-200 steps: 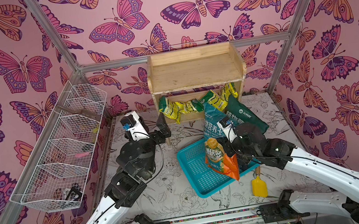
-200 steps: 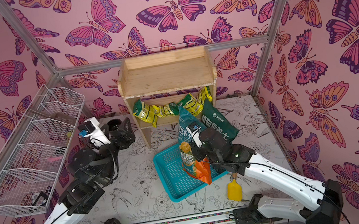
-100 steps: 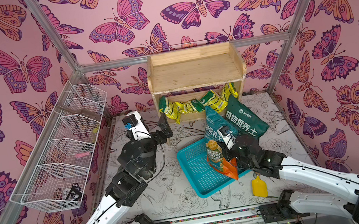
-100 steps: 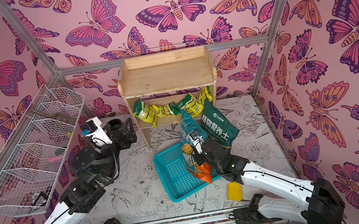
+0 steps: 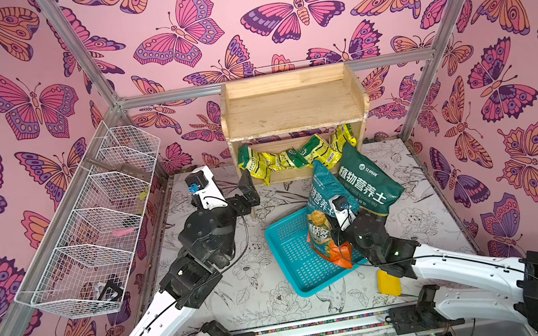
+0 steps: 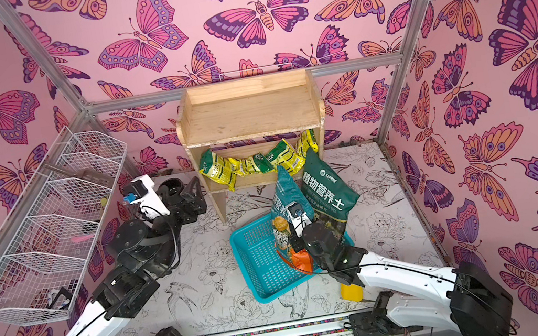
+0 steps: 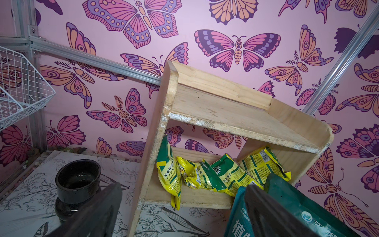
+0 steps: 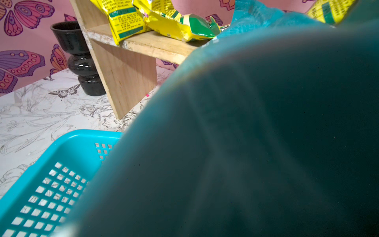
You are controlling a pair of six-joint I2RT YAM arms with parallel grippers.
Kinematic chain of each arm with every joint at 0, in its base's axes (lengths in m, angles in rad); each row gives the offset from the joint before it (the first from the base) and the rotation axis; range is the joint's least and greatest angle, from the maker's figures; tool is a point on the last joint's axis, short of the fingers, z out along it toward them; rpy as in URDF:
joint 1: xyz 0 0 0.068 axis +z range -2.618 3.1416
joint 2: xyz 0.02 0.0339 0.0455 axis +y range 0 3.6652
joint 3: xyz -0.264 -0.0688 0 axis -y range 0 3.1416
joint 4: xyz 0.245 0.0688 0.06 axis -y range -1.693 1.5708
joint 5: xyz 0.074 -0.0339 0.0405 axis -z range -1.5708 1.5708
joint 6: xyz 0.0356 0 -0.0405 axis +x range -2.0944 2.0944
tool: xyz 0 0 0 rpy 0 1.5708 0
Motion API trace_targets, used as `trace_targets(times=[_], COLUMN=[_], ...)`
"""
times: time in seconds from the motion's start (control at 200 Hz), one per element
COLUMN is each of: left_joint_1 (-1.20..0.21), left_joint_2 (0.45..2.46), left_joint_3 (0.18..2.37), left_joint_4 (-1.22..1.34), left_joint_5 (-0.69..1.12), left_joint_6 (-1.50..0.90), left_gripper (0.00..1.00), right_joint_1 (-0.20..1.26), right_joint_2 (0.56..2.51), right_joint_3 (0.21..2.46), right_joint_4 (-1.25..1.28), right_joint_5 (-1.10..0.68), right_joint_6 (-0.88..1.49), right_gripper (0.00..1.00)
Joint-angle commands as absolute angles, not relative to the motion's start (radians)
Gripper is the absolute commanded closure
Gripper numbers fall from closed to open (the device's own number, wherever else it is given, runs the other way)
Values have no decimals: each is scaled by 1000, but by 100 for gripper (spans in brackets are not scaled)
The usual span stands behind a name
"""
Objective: Take down the fertilizer bag from the shelf
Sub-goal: Place the fertilizer bag in the storage box.
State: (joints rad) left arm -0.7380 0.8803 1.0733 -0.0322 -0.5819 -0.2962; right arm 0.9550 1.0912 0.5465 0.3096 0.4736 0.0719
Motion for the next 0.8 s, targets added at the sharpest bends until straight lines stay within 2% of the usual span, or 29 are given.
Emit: trace_targets(times=[0.0,0.24,0.441,0.496,0.526,0.546,0.556,0.561,0.566,0.576,0.581,0.596,0.626,0.641,0.681,0.791], left_joint_1=[-732,-732,-732,-731,-731,-730,-730,-730,-730,-730,-730,-731,-730,-730,-730,-730], left_joint_2=[888,896,893,894,896,897,899,898,898,900,899,901,903,903,904,908], left_joint_3=[1066,1070,1060,1059,1060,1060,1060,1059,1060,1060,1060,1061,1061,1062,1063,1063], left_joint_4=[-36,-36,-45,-45,-46,-46,-47,-47,-47,-48,-49,-51,-55,-56,-63,-77], left_joint_5=[-564,-558,-606,-623,-629,-634,-635,-636,-638,-641,-642,-646,-653,-657,-668,-683], left_joint_6=[-304,-300,-302,-304,-304,-305,-306,-305,-306,-307,-307,-309,-313,-315,-319,-319], left_gripper=[0,0,0,0,0,0,0,0,0,0,0,0,0,0,0,0], right_joint_1=[981,1026,1032,1032,1032,1032,1032,1032,1032,1032,1032,1032,1032,1031,1032,1032], right_joint_2=[1089,1149,1040,1010,991,986,983,980,980,976,976,972,966,961,955,939], right_joint_3=[545,471,464,489,512,520,526,532,532,542,542,550,567,577,599,635], right_joint_4=[442,483,353,283,229,206,193,180,180,162,162,141,107,82,51,49], right_joint_5=[627,680,701,684,669,666,662,659,659,657,657,657,662,664,662,646], right_joint_6=[57,31,56,81,103,110,115,120,120,130,130,142,172,188,210,222], right_gripper=[100,100,99,91,74,68,62,55,55,43,43,33,21,11,0,1])
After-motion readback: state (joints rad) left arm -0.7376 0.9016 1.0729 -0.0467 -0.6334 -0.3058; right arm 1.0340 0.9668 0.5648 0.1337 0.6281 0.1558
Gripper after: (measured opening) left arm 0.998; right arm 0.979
